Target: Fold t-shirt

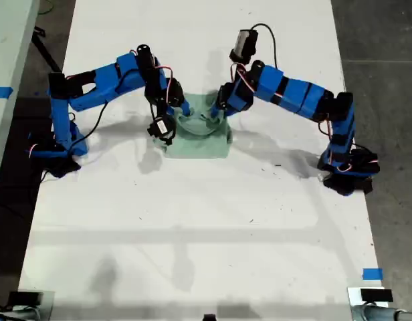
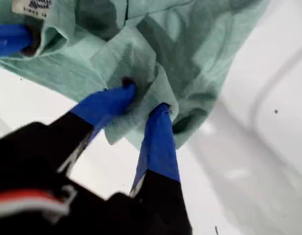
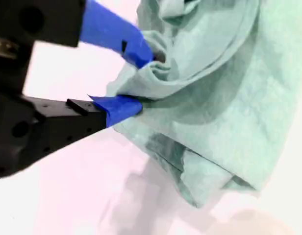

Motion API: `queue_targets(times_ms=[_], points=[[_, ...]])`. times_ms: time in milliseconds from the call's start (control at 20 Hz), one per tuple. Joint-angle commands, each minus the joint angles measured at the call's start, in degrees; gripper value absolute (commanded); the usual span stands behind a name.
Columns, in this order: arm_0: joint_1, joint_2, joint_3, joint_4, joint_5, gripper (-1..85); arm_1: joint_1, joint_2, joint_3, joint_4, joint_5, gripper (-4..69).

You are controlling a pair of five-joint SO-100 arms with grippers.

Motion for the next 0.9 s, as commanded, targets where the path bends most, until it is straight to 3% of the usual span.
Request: queue_targets(times_ms=[0, 400, 500, 600, 650, 850], points=[[-5.3, 3.8, -2.6, -3.0, 2.1, 36.8, 5.2, 5.0, -2.2, -1.6, -4.5, 49.4], [-16.8, 12.9, 4.0, -0.5, 4.7, 35.9, 16.1, 18.1, 8.1, 2.6, -8.8, 36.3], [-18.0, 17.6, 9.1, -1.1, 6.1, 31.5, 18.4, 25.8, 16.0, 2.5, -10.0, 34.0], [-17.7, 24.2, 17.7, -2.5, 6.1, 14.6, 18.9, 33.5, 24.5, 3.0, -12.7, 19.1], [-17.1, 28.6, 23.7, -3.7, 6.0, 6.7, 18.9, 37.4, 29.1, 3.9, -11.8, 4.3], [-14.2, 54.8, 54.5, -12.0, 5.3, 0.7, 10.9, 55.4, 49.6, 2.7, -7.5, -1.3]])
